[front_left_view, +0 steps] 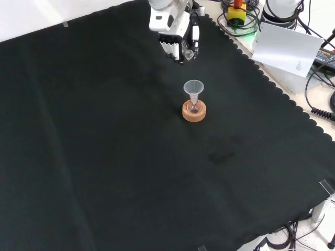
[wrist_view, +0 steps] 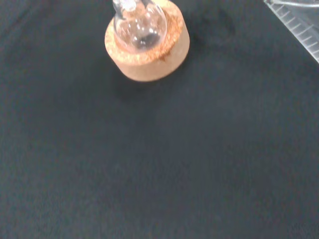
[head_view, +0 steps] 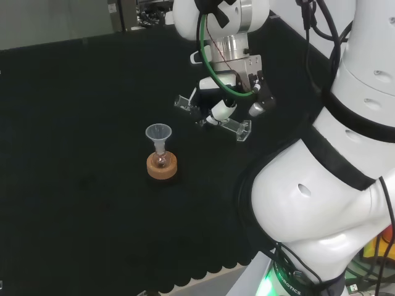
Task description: Pour the water from the graduated cylinder into the round-bottom flask.
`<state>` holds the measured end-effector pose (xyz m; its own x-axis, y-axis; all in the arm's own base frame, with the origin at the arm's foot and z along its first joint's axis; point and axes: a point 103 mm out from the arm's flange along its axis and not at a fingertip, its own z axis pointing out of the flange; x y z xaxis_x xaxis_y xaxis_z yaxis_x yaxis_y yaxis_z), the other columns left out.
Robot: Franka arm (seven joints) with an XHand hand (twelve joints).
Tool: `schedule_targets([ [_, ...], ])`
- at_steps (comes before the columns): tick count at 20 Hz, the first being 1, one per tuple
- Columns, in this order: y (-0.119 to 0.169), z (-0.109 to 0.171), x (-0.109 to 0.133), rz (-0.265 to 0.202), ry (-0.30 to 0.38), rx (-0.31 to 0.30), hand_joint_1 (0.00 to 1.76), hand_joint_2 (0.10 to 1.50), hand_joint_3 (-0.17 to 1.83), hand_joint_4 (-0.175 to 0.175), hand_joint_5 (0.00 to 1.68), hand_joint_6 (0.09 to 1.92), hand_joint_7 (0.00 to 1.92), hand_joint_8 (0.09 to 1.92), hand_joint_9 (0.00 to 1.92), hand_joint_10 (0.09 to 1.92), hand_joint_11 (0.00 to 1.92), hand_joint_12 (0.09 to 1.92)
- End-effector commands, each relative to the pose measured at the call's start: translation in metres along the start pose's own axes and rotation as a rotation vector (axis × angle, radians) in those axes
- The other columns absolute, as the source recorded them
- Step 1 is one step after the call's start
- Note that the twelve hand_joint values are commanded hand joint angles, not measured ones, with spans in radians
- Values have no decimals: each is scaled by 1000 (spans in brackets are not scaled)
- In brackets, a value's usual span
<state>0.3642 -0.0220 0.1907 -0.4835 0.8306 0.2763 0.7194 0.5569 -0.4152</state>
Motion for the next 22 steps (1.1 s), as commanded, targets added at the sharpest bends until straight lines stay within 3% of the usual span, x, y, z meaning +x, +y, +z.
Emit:
schedule_targets([
  [1,3,14,3,21,-15,155,1134,1144,-73,-111,1011,986,1297,273,1458,87,1378,669],
  [8,3,15,3,29,-18,200,1136,1146,-77,-114,1011,986,1303,270,1464,87,1378,669],
  [22,21,5,17,60,-108,294,1137,1149,-83,-118,1011,985,1308,266,1466,87,1378,669],
])
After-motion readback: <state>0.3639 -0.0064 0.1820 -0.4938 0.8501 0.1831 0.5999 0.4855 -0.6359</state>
